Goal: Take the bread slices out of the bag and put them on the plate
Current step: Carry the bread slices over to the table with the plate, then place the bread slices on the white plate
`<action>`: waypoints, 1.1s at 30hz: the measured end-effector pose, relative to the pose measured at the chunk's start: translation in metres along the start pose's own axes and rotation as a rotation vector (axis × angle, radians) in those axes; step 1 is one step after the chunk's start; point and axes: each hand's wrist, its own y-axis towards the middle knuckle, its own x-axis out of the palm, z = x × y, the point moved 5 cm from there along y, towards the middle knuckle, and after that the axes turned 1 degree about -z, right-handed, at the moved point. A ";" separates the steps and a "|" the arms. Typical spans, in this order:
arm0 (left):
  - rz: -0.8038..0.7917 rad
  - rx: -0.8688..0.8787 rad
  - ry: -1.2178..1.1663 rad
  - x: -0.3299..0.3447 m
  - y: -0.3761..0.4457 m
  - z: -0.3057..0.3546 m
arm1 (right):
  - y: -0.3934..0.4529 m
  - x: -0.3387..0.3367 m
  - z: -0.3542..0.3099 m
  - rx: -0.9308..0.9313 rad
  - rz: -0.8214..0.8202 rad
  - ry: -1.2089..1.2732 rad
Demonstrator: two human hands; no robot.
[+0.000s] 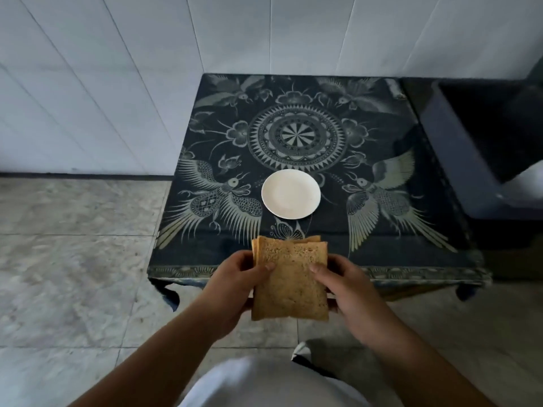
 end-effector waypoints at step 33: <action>0.071 0.000 0.101 -0.013 0.211 0.070 | 0.212 -0.030 -0.042 0.069 0.169 0.066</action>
